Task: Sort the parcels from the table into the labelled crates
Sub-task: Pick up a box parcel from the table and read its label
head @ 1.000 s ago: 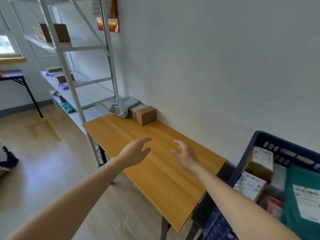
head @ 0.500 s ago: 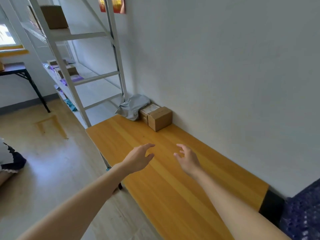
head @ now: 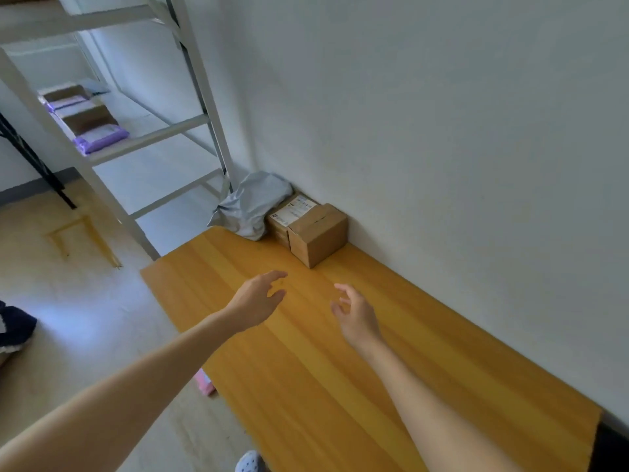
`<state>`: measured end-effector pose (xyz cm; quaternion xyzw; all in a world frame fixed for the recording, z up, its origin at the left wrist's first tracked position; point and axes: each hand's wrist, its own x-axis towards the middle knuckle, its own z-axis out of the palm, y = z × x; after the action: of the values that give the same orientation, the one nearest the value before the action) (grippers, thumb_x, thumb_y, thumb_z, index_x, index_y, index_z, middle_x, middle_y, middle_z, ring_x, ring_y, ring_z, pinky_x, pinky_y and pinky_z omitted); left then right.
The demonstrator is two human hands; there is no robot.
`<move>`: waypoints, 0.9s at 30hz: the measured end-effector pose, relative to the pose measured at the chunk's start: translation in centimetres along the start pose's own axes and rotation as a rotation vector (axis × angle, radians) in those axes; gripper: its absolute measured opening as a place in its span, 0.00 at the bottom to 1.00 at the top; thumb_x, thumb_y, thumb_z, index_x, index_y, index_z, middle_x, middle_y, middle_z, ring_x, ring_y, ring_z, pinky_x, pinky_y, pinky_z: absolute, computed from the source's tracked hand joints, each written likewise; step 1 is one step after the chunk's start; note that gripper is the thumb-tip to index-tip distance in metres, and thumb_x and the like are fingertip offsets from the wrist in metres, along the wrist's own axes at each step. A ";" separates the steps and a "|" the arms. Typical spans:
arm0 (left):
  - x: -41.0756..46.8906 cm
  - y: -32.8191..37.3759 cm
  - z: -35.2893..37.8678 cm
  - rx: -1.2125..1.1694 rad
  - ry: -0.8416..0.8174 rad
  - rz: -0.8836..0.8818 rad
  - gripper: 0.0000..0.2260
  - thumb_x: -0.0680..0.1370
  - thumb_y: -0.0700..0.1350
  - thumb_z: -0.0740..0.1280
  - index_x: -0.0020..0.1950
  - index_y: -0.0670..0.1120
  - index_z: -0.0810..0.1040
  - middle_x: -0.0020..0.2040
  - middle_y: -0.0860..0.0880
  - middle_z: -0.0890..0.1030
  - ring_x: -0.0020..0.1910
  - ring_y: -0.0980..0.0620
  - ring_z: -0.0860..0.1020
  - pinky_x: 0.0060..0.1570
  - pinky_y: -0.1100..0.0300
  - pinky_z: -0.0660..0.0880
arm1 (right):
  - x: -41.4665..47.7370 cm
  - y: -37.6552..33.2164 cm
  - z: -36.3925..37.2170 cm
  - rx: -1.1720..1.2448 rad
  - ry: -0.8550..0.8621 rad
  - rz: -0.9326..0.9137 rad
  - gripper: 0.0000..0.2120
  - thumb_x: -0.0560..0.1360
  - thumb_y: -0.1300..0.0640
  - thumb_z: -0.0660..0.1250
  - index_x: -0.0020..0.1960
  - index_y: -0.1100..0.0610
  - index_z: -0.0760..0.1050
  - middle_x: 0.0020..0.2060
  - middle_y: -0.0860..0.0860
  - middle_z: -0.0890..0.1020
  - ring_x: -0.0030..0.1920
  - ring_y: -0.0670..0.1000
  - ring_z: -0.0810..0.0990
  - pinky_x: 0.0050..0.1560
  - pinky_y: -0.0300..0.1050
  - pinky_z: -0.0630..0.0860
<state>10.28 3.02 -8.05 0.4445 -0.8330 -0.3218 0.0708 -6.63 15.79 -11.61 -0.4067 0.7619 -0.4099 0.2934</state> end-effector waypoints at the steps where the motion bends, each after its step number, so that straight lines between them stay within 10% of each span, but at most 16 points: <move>1: 1.2 -0.3 0.0 -0.018 -0.005 0.003 0.18 0.81 0.48 0.62 0.72 0.54 0.68 0.66 0.47 0.75 0.66 0.52 0.71 0.44 0.61 0.73 | 0.9 0.2 0.2 0.001 0.005 0.017 0.17 0.81 0.56 0.61 0.70 0.54 0.68 0.67 0.50 0.73 0.65 0.48 0.72 0.52 0.36 0.70; 9: 12.2 -3.4 -1.1 -0.070 -0.056 0.028 0.20 0.81 0.46 0.61 0.73 0.54 0.66 0.67 0.48 0.73 0.66 0.52 0.71 0.52 0.58 0.72 | 8.3 0.8 3.4 0.029 0.069 0.143 0.19 0.81 0.57 0.61 0.71 0.54 0.67 0.68 0.51 0.72 0.66 0.50 0.73 0.59 0.41 0.71; 16: 21.7 -4.6 -2.3 -0.059 -0.167 0.129 0.20 0.81 0.44 0.60 0.74 0.50 0.66 0.64 0.48 0.76 0.39 0.58 0.77 0.36 0.65 0.75 | 14.9 -0.9 6.6 0.157 0.142 0.226 0.22 0.82 0.58 0.59 0.74 0.48 0.63 0.72 0.48 0.68 0.70 0.50 0.69 0.66 0.43 0.69; 21: 25.6 -5.5 -1.9 -0.042 -0.307 0.199 0.22 0.82 0.45 0.61 0.76 0.50 0.62 0.71 0.47 0.70 0.69 0.49 0.70 0.63 0.60 0.66 | 18.6 -1.5 8.1 0.117 0.210 0.258 0.25 0.81 0.58 0.60 0.76 0.47 0.60 0.76 0.49 0.59 0.76 0.50 0.56 0.74 0.53 0.60; 27: 27.6 -5.8 -0.8 -0.121 -0.329 0.255 0.21 0.82 0.42 0.59 0.75 0.49 0.63 0.68 0.48 0.74 0.53 0.65 0.74 0.44 0.76 0.67 | 20.3 -1.1 9.3 0.076 0.202 0.299 0.28 0.81 0.55 0.61 0.77 0.44 0.55 0.78 0.48 0.47 0.78 0.48 0.47 0.73 0.44 0.50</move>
<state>-1.80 -21.39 -15.60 0.2720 -0.8620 -0.4277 0.0003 -9.02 -5.61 -17.55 -0.2344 0.8233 -0.4290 0.2884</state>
